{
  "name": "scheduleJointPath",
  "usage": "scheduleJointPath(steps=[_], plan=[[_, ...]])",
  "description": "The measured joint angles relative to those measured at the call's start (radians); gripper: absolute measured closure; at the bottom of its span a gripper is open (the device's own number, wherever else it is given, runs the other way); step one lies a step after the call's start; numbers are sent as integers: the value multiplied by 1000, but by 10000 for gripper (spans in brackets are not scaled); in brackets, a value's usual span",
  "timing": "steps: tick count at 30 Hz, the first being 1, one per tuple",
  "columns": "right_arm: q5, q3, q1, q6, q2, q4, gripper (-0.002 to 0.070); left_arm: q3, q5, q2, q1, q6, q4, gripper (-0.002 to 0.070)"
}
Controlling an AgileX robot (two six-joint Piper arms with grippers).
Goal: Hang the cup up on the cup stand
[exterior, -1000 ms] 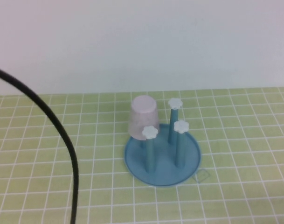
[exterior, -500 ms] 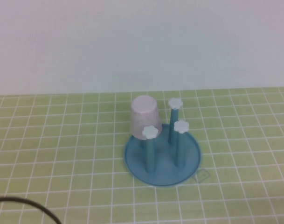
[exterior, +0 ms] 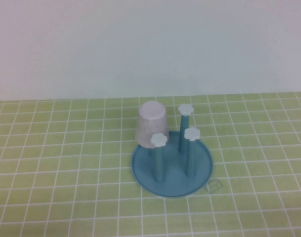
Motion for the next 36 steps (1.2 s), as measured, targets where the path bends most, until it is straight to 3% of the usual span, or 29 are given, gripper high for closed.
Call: scheduleJointPath(steps=[9,23,36], plan=[[0,-1,0,0,0,2,678,46,171,-8,7,5,-27,675],[2,-1,0,0,0,2,678,46,171,-8,7,139,-45,675],[2,-1,0,0,0,2,678,46,171,-6,9,107,-61,675]])
